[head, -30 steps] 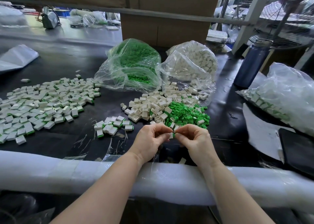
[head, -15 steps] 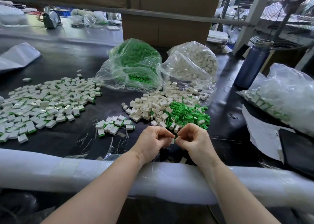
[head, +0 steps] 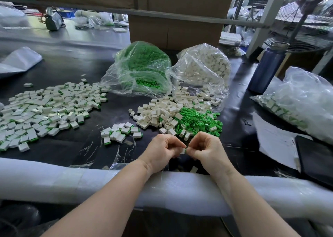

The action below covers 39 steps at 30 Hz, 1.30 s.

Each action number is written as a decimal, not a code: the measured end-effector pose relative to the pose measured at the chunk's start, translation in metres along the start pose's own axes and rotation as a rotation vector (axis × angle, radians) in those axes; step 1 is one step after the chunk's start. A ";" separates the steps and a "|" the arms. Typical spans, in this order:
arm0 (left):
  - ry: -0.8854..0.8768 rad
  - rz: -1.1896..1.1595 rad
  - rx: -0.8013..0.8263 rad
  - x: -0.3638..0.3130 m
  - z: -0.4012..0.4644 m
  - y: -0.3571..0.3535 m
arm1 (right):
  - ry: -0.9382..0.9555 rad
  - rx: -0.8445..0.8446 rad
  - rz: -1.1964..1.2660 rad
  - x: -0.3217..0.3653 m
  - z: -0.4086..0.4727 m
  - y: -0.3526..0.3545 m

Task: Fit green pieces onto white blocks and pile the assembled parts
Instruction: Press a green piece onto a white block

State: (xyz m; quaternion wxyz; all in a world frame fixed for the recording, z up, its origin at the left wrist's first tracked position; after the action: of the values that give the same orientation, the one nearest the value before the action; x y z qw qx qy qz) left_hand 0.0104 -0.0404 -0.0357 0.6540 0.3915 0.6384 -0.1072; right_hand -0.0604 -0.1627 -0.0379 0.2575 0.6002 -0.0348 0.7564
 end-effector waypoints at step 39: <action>0.014 -0.006 -0.110 0.003 0.002 0.001 | -0.009 -0.085 -0.012 0.000 0.002 -0.003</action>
State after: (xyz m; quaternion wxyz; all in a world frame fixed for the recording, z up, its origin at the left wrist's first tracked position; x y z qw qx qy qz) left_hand 0.0133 -0.0398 -0.0383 0.6698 0.3539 0.6489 -0.0713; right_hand -0.0571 -0.1605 -0.0381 0.2871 0.5923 -0.0645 0.7500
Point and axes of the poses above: each hand's wrist, its own z-axis towards the middle knuckle, its own y-axis out of the back of the hand, x = y × z, the point moved 4 cm from there along z, towards the middle knuckle, and after that the axes turned 11 degrees about y, right-handed, at the moved point
